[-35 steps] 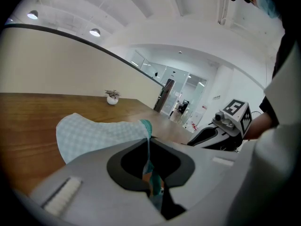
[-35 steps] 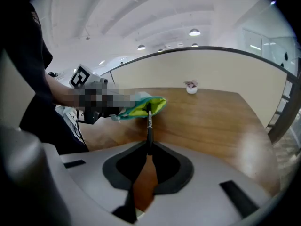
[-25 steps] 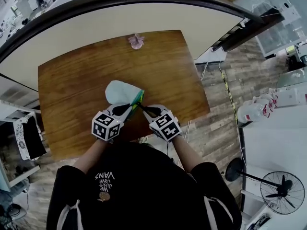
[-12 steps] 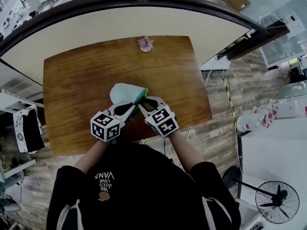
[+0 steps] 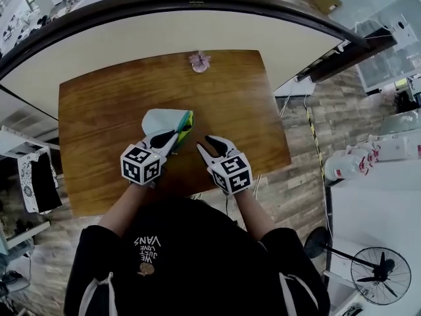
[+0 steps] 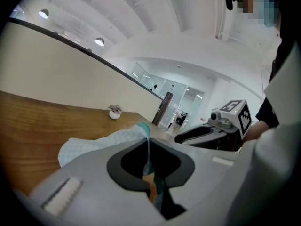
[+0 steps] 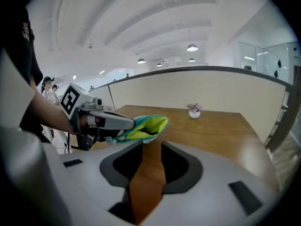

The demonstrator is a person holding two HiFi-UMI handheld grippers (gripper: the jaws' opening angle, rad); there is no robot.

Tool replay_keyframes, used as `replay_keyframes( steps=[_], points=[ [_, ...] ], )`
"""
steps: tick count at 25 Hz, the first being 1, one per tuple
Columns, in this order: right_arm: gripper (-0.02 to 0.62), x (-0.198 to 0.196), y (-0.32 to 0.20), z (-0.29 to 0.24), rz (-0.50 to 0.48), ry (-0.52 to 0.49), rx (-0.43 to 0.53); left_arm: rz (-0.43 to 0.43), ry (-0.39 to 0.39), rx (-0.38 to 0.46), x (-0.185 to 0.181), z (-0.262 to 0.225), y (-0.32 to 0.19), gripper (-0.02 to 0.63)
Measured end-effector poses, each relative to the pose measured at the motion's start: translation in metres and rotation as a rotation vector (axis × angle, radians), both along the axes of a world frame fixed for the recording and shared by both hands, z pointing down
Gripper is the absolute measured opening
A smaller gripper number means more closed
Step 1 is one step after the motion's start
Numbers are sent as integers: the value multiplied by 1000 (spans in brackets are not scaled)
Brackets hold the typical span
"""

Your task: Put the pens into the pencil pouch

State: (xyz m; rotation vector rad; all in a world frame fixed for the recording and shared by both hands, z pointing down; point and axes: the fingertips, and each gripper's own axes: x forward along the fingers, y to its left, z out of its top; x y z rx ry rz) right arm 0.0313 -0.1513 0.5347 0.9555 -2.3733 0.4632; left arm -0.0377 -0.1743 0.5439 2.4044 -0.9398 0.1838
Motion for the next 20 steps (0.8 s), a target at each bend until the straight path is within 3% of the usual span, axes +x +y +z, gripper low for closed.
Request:
replay_keyframes(
  steps=[8, 14, 20],
  points=[
    [89, 46, 16, 18, 195, 6, -58, -37, -86, -9, -13, 33, -40, 23],
    [89, 73, 34, 28, 297, -1, -106, 71, -244, 11, -4, 61, -53, 25],
    [89, 84, 44, 37, 316, -8, -131, 110, -347, 28, -3, 76, -60, 26]
  ],
)
